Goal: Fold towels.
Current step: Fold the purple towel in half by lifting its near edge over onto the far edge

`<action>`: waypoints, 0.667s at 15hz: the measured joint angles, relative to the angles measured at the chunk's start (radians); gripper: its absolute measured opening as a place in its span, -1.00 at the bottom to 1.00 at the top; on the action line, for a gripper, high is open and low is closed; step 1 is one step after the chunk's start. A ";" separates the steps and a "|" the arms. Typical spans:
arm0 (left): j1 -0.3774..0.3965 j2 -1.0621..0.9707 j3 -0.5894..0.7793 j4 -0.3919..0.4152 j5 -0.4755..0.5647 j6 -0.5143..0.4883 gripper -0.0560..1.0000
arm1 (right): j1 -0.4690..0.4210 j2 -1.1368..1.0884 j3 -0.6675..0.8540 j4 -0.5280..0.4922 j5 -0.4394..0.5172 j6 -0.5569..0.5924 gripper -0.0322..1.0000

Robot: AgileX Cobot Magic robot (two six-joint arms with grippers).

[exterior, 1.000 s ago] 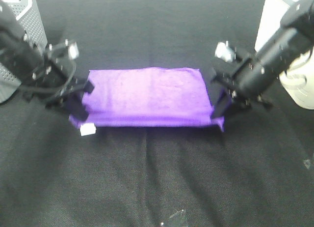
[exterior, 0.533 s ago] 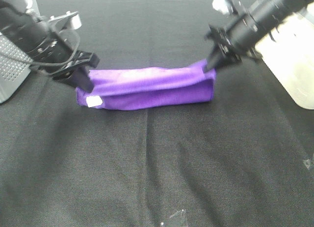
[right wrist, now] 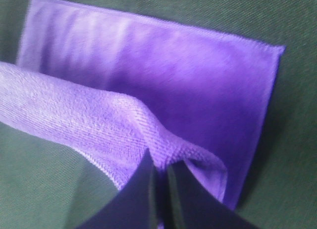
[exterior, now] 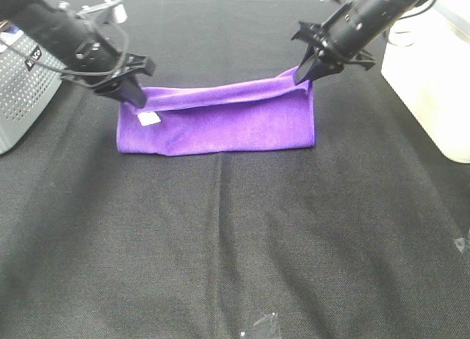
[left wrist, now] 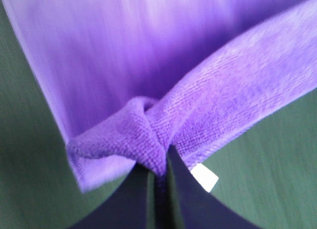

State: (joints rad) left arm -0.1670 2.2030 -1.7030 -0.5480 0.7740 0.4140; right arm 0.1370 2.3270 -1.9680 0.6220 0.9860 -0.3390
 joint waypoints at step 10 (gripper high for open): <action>0.000 0.206 -0.241 -0.009 -0.045 -0.001 -0.89 | 0.000 0.211 -0.221 -0.097 -0.054 0.043 -0.92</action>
State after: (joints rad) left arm -0.1670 2.4090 -1.9440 -0.5570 0.7290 0.4130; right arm 0.1370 2.5380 -2.1890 0.5250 0.9320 -0.2960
